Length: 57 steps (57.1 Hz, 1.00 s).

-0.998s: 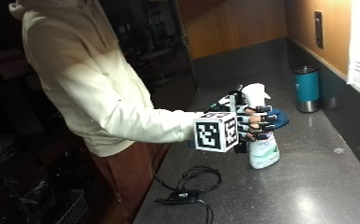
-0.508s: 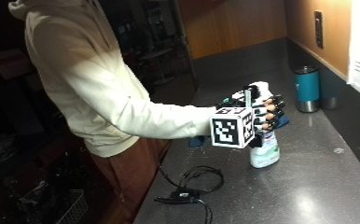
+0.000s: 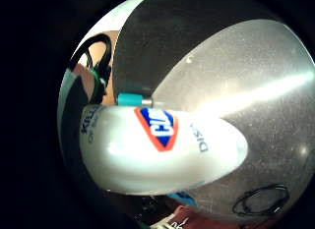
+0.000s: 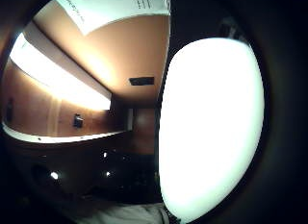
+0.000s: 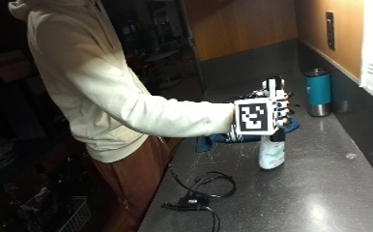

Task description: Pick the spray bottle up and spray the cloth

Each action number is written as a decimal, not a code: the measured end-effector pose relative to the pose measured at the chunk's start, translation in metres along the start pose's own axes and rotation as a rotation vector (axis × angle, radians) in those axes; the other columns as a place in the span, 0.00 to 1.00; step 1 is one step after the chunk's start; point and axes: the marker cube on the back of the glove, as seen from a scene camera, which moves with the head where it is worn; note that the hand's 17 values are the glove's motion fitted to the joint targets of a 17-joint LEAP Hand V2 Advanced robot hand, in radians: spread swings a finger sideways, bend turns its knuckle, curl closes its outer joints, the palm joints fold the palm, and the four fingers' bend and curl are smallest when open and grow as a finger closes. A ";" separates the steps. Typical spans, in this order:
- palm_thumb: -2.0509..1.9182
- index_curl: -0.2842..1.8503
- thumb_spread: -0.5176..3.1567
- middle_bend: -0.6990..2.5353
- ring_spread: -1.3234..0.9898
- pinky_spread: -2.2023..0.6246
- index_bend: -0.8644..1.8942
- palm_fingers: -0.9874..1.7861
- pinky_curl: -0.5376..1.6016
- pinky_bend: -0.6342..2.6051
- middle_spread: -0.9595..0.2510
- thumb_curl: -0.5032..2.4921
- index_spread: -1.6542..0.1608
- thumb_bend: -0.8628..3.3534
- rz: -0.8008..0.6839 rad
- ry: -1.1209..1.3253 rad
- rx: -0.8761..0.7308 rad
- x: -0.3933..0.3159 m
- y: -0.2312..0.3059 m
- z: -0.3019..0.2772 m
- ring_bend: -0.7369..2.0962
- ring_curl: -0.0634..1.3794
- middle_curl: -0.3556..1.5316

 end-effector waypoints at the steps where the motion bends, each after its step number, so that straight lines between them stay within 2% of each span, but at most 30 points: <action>1: 0.78 0.31 0.30 0.35 0.48 0.74 0.37 0.79 0.40 0.27 0.66 0.35 0.77 0.20 -0.005 0.022 -0.026 0.000 0.002 0.002 0.42 0.32 0.43; 6: 0.78 0.31 0.26 0.35 0.48 0.72 0.37 0.81 0.41 0.28 0.66 0.36 0.77 0.20 -0.039 0.061 -0.068 -0.016 -0.001 0.010 0.43 0.33 0.44; 15: 0.78 0.33 0.22 0.35 0.48 0.69 0.38 0.82 0.42 0.29 0.66 0.38 0.77 0.20 -0.136 0.310 -0.162 -0.039 -0.007 0.026 0.43 0.34 0.45; 21: 0.78 0.34 0.21 0.36 0.48 0.69 0.38 0.82 0.43 0.30 0.66 0.39 0.77 0.20 -0.201 0.376 -0.310 -0.076 -0.003 0.012 0.43 0.35 0.45; 28: 0.78 0.35 0.19 0.36 0.48 0.68 0.38 0.82 0.43 0.30 0.66 0.39 0.77 0.20 -0.283 0.595 -0.429 -0.108 0.008 0.063 0.43 0.35 0.46; 39: 0.78 0.36 0.18 0.36 0.48 0.68 0.38 0.82 0.43 0.30 0.66 0.40 0.77 0.20 -0.342 0.935 -0.594 -0.139 0.021 0.098 0.44 0.36 0.46; 57: 0.78 0.37 0.18 0.37 0.48 0.68 0.39 0.82 0.44 0.30 0.66 0.41 0.77 0.20 -0.423 1.382 -0.731 -0.154 0.048 0.156 0.44 0.37 0.46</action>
